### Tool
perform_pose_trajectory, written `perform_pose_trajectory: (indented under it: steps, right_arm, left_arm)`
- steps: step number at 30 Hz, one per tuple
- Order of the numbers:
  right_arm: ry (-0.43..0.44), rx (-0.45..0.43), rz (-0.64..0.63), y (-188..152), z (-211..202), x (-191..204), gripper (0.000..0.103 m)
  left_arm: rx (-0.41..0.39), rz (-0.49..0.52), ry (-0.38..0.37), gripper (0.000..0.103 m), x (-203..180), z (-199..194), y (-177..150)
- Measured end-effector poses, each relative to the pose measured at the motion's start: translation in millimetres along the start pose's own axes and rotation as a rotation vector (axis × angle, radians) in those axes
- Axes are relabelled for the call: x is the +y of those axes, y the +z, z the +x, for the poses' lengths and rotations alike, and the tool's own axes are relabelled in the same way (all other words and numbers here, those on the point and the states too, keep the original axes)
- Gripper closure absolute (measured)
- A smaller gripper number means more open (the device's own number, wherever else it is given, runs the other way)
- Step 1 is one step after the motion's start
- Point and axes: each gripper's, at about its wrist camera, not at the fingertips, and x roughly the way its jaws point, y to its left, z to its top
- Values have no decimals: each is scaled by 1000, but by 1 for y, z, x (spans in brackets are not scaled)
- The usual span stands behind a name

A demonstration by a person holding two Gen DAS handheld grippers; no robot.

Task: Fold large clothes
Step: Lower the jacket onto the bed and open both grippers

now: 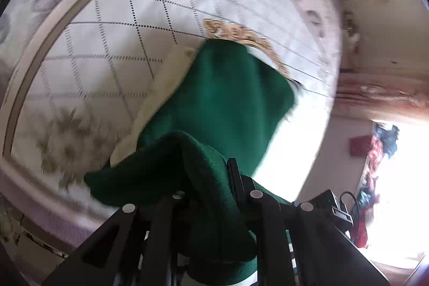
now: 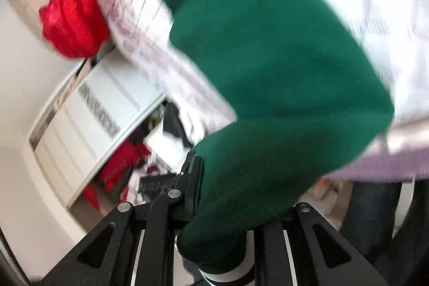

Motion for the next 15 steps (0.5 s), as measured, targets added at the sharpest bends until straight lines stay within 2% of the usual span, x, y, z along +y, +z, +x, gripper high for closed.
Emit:
perform_pose_trajectory:
  steps: [2,4,5,6,7,8,9,10,11,13,15]
  right_arm:
    - [-37,-5,-10,41,17,6,84]
    - [-57,-30,12,67,20,8,81]
    - [-69,-16,19,79,22,12,73]
    - [-60,-12,8,83,21,16,57]
    - [-29,-16,-15,86,18,24,47]
    - [-5,-19,-45,87,13,34,34]
    - [6,-28,-71,86,6,41,25]
    - [12,-37,-82,87,6,48,23]
    - [12,-45,-97,86,-1,55,23]
    - [-11,-65,-115,87,-9,63,23]
    - [-32,-98,-151,86,-17,75,22]
  left_arm:
    - [47,-16,24,91,1,31,32]
    - [85,-45,34,90,-3,45,44]
    - [97,-49,37,89,-5,49,48]
    - [98,-41,31,83,-12,50,47]
    - [96,-33,20,74,-16,48,47]
    - [84,-24,-18,70,-23,44,49]
    - [78,-19,-43,57,-33,35,41]
    - [67,-13,-76,44,-40,28,37]
    - [49,-9,-121,38,-46,22,38]
    - [32,-11,-160,25,-52,15,37]
    - [-8,-14,-168,20,-53,11,41]
